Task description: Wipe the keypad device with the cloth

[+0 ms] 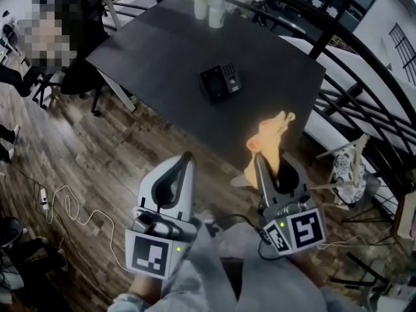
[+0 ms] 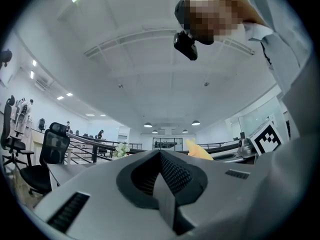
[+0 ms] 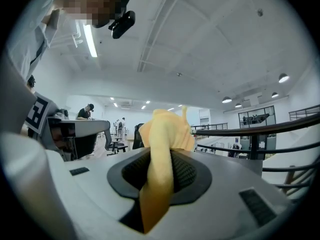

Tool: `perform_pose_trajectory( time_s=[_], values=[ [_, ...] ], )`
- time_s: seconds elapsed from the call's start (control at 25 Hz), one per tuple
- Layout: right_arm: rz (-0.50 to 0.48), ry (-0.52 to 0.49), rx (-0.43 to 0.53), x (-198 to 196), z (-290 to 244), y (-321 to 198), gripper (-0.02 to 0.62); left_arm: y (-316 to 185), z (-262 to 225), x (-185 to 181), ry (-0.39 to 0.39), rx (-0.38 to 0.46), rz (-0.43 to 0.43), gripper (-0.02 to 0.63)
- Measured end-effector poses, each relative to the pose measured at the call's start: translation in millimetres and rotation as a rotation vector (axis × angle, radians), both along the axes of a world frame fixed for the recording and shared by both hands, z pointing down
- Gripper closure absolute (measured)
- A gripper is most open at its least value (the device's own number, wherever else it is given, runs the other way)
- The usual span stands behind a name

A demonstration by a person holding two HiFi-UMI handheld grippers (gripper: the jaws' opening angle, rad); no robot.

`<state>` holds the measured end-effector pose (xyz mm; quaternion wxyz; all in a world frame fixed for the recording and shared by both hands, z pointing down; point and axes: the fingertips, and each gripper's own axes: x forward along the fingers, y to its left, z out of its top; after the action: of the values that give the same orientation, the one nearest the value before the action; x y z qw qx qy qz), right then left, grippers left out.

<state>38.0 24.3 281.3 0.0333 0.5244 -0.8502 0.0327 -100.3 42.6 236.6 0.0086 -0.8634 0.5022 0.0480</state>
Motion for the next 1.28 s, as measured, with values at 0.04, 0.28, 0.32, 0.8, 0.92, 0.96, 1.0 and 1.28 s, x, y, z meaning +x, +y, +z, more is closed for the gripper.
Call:
perform_pose_trajectory(
  time_s=[0.04,0.28,0.32,0.8,0.92,0.96,1.0,1.28],
  values=[
    [0.002,0.001,0.002,-1,0,-2,0.495,-2,0,-1,0.001,0.003,0.001,0.592],
    [0.01,0.007,0.005,-8,-3,-6,0.494,-4,-1,-8,0.009,0.002,0.009,0.592],
    [0.01,0.009,0.005,-9,-3,-6,0.494,-4,0,-9,0.012,-0.001,0.007,0.592],
    [0.012,0.032,-0.021,0,6,-27,0.494,-23,14,-13,0.02,-0.028,-0.019,0.592],
    [0.002,0.025,-0.035,1,12,-38,0.494,-33,15,-7,0.012,-0.034,-0.016,0.592],
    [-0.001,0.022,-0.038,2,14,-43,0.494,-38,15,-5,0.009,-0.035,-0.014,0.592],
    [-0.005,0.021,-0.039,3,15,-48,0.494,-43,15,-3,0.008,-0.035,-0.013,0.592],
    [-0.023,0.016,-0.054,10,21,-88,0.494,-82,15,9,-0.003,-0.041,-0.023,0.592]
  ],
)
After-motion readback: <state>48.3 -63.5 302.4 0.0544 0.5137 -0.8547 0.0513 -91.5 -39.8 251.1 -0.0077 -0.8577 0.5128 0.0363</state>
